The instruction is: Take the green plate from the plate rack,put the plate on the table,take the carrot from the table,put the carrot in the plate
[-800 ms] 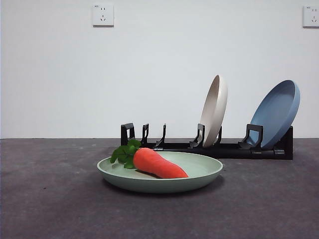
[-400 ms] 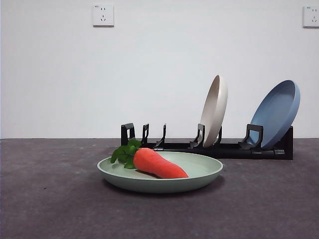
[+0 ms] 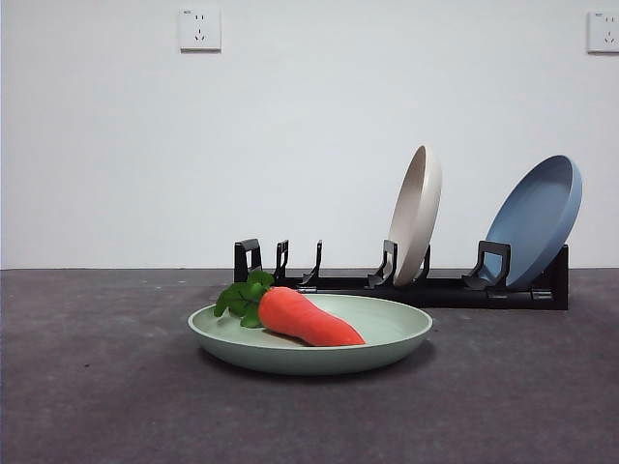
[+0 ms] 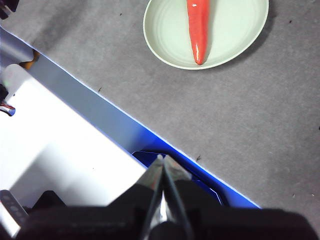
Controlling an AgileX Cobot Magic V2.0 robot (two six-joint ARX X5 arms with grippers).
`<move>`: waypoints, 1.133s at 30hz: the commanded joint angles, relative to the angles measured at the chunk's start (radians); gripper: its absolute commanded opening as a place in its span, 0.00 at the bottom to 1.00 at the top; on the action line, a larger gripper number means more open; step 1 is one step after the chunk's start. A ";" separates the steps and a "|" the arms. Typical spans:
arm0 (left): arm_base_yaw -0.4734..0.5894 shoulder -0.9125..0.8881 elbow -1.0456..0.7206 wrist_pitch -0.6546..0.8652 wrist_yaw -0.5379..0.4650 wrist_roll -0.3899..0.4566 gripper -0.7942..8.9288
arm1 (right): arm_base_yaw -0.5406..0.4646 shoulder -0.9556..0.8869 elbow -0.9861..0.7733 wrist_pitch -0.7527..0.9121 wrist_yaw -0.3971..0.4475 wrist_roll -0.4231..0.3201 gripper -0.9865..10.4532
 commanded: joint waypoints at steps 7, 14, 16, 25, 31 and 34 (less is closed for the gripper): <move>0.004 -0.003 -0.014 0.004 0.007 -0.007 0.08 | 0.002 -0.002 -0.006 0.003 0.002 0.006 0.09; 0.004 -0.003 -0.014 0.004 0.007 -0.007 0.08 | -0.040 -0.027 -0.006 0.019 0.039 -0.069 0.09; 0.004 -0.003 -0.014 0.004 0.007 -0.007 0.08 | -0.096 -0.049 -0.009 0.072 0.059 -0.098 0.09; 0.004 -0.003 -0.014 0.004 0.007 -0.007 0.08 | -0.464 -0.267 -0.221 0.532 -0.002 -0.160 0.09; 0.004 -0.003 -0.014 0.005 0.007 -0.007 0.08 | -0.570 -0.441 -0.529 0.829 0.002 -0.170 0.09; 0.004 -0.003 -0.014 0.004 0.007 -0.007 0.08 | -0.587 -0.514 -0.665 0.945 0.008 -0.170 0.09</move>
